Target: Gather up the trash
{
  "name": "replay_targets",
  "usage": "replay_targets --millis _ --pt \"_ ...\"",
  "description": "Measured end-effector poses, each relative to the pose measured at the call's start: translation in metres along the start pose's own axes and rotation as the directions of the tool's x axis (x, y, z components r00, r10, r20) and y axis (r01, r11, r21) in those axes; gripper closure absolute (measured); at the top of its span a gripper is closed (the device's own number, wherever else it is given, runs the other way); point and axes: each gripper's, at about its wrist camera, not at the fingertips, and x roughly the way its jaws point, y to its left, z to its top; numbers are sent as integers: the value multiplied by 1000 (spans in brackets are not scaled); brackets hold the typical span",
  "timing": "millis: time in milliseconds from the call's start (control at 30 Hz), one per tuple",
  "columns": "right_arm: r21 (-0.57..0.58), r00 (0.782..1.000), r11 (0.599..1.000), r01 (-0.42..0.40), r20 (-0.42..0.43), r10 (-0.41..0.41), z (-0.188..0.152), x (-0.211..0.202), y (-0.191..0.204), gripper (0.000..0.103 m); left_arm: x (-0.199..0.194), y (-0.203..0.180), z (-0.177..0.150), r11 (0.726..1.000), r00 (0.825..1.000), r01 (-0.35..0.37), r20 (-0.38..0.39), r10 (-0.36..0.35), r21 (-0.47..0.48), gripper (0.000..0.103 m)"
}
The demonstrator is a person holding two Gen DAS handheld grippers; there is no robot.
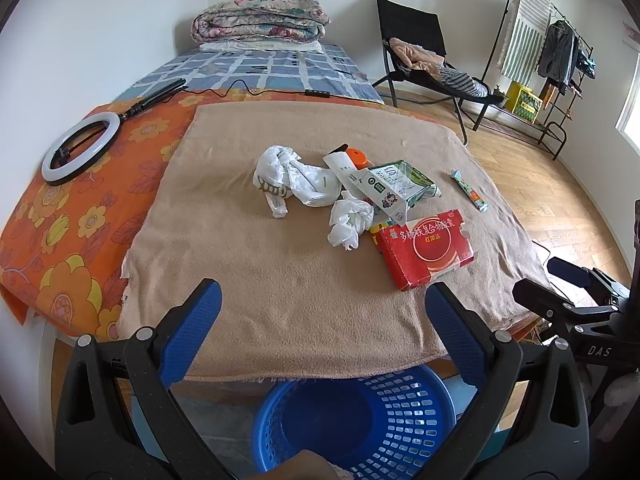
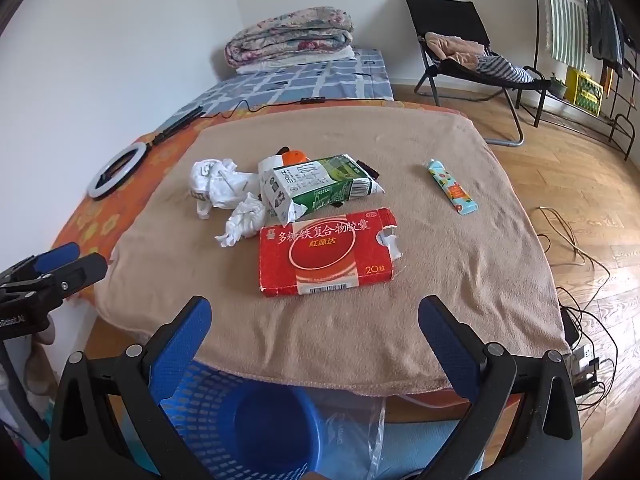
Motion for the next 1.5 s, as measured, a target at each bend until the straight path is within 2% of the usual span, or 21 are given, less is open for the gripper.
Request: replay_targets --millis 933,1500 --pt "17 1000 1000 -10 -26 11 -5 7 -3 1 -2 -2 -1 1000 1000 -2 6 2 -1 0" --pt "14 1000 1000 11 -20 -11 -4 7 -4 1 -1 -2 -2 1000 1000 -2 7 2 -2 0"
